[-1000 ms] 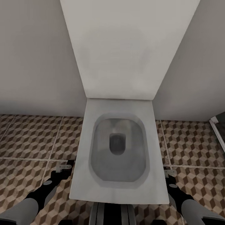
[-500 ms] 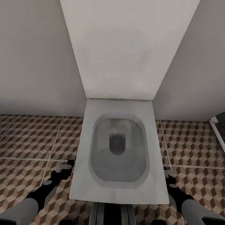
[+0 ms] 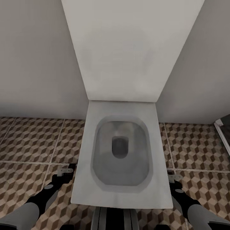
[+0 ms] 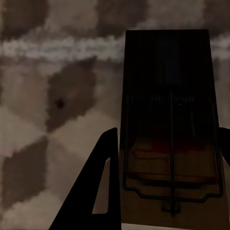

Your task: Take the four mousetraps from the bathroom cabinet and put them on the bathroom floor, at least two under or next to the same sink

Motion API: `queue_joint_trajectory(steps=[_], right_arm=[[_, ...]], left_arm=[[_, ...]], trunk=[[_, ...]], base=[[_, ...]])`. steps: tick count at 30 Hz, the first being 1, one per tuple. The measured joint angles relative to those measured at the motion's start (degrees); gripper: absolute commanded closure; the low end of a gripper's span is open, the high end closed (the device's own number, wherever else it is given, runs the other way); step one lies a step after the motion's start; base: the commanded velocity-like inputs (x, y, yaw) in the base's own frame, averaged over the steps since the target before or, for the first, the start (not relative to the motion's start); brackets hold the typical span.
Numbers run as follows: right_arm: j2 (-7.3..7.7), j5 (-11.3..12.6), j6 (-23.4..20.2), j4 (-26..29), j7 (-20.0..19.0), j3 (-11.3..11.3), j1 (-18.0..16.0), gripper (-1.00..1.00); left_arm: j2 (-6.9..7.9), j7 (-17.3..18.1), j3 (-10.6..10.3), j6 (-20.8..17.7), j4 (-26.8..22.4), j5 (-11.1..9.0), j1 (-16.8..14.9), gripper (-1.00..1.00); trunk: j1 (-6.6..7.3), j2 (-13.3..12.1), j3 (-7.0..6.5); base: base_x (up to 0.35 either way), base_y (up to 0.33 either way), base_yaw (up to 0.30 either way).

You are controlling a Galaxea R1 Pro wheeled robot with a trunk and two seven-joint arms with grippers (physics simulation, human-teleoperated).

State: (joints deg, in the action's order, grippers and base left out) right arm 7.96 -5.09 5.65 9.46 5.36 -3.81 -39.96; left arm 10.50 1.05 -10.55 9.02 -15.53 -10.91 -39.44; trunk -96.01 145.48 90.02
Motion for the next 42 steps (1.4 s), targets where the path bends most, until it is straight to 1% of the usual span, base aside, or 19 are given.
queue_joint_trajectory(steps=[5,10,42], right_arm=[[1.04,0.1,0.1,-0.6,0.1,-0.1,0.0,1.0],[1.52,0.1,0.1,-0.8,0.1,-0.1,0.0,1.0],[1.56,0.1,0.2,-0.9,0.0,-0.1,0.0,1.0]], left_arm=[[0.0,0.0,0.0,0.0,0.0,0.0,0.0,1.0],[0.0,0.0,0.0,0.0,-0.1,0.0,0.0,1.0],[0.0,0.0,0.0,-0.1,-0.1,0.0,0.0,1.0]], trunk=[[0.0,0.0,0.0],[0.0,0.0,0.0],[0.0,0.0,0.0]], base=[[0.0,0.0,0.0],[0.0,0.0,0.0],[0.0,0.0,0.0]])
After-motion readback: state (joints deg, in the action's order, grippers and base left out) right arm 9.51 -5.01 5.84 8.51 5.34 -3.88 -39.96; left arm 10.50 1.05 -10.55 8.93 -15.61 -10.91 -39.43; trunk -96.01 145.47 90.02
